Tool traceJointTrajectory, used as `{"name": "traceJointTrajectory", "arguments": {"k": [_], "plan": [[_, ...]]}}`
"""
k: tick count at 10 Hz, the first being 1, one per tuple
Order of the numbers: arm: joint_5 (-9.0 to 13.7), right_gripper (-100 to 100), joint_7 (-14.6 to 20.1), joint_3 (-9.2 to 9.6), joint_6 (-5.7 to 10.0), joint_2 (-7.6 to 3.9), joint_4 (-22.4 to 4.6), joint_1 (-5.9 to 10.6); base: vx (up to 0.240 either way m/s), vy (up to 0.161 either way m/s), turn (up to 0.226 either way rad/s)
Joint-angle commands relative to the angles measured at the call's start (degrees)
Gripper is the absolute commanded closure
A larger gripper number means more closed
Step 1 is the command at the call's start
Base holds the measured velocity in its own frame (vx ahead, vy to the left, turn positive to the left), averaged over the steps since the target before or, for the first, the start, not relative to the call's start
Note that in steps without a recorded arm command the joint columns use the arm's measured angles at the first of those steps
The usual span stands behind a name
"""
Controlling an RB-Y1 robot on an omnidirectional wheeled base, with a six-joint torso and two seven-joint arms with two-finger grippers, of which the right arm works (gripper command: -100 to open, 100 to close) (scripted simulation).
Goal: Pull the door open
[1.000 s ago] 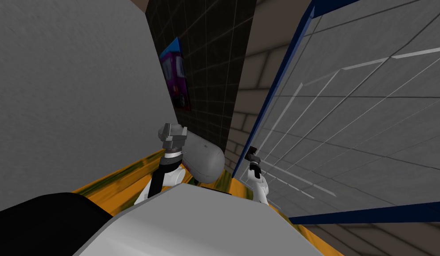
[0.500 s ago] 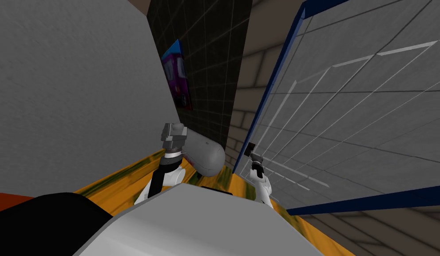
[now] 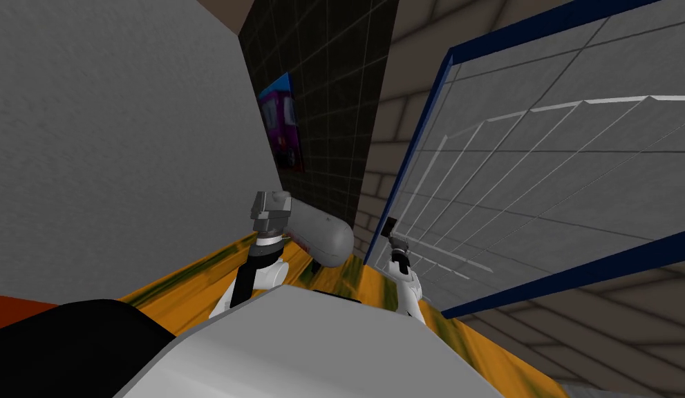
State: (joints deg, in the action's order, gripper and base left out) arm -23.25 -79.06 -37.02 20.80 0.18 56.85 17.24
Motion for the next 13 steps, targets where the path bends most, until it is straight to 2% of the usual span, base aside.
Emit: {"name": "traceJointTrajectory", "arguments": {"k": [1,2,3,4,5,7,9,10,12,13], "plan": [[0.1,-100,-0.4,-0.36,0.39,1.62,-1.1,0.89,-0.03,0.102,-0.034],[0.1,-100,-0.2,-0.45,0.55,0.87,-1.4,0.75,-0.007,0.041,0.001],[0.2,-100,-0.9,-1.07,1.04,-0.64,-1.7,0.98,0.007,-0.031,0.1],[0.3,-100,-1.5,-1.74,1.36,-1.44,-1.8,1.15,0.071,-0.107,0.154],[0.4,-100,-2.1,-2.36,1.67,-1.39,-1.9,1.31,0.105,-0.177,0.127],[0.5,-100,-2.7,-2.97,1.96,-0.61,-2.0,1.46,0.132,-0.162,0.06],[0.6,-100,-3.2,-3.48,2.21,0.69,-2.0,1.58,0.189,-0.095,-0.003],[0.6,-100,-3.4,-3.71,2.32,1.52,-2.1,1.64,0.22,-0.03,-0.023],[0.6,-100,-3.6,-3.9,2.42,2.44,-2.1,1.69,0.185,0.009,-0.082],[0.7,-100,-3.7,-4.31,2.6,2.37,-3.0,0.98,0.032,0.017,-0.055]]}}
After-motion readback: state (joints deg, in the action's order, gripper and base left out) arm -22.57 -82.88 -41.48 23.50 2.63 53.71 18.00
